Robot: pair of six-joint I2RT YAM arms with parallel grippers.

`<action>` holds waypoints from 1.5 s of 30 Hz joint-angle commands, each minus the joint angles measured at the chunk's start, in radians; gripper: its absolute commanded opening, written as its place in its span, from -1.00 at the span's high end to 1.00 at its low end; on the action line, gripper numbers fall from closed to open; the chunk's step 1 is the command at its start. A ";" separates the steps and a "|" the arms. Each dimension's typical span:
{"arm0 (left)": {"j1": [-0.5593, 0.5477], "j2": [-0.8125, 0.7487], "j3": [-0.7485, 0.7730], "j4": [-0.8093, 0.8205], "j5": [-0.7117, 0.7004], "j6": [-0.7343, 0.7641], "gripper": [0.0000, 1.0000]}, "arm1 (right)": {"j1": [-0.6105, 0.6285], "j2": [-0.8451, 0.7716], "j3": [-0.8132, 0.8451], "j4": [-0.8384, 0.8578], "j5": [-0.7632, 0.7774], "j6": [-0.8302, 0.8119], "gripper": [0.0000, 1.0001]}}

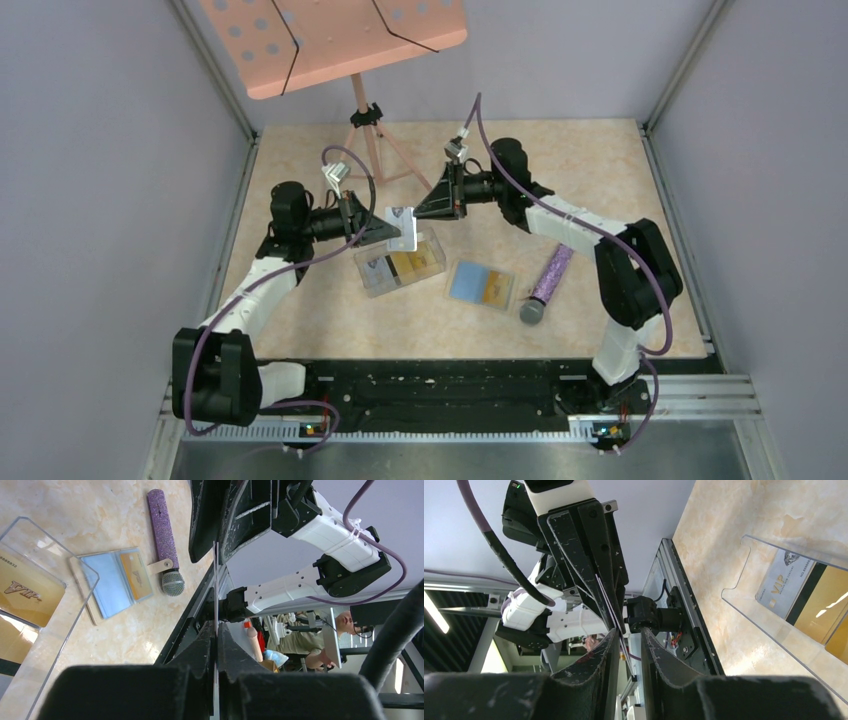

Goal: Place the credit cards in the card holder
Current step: Place the credit card in the storage box.

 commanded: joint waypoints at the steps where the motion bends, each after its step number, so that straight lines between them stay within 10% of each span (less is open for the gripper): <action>1: -0.007 -0.036 0.009 0.055 0.026 -0.001 1.00 | 0.024 -0.022 0.002 0.040 -0.016 -0.013 0.58; 9: -0.007 -0.054 0.002 0.055 0.025 -0.003 1.00 | 0.026 -0.014 -0.024 0.073 -0.019 0.000 0.80; 28: -0.013 -0.061 0.007 0.073 0.027 -0.020 1.00 | 0.050 -0.010 -0.042 0.140 -0.048 0.034 0.55; 35: -0.014 -0.060 0.000 0.103 0.011 -0.043 1.00 | 0.078 0.034 -0.109 0.544 -0.084 0.313 0.53; 40: -0.016 -0.046 -0.011 0.137 -0.005 -0.069 0.96 | 0.080 0.095 -0.141 0.906 -0.094 0.559 1.00; 45: -0.016 -0.039 -0.016 0.126 -0.019 -0.062 0.74 | 0.068 0.065 -0.150 0.772 -0.079 0.458 1.00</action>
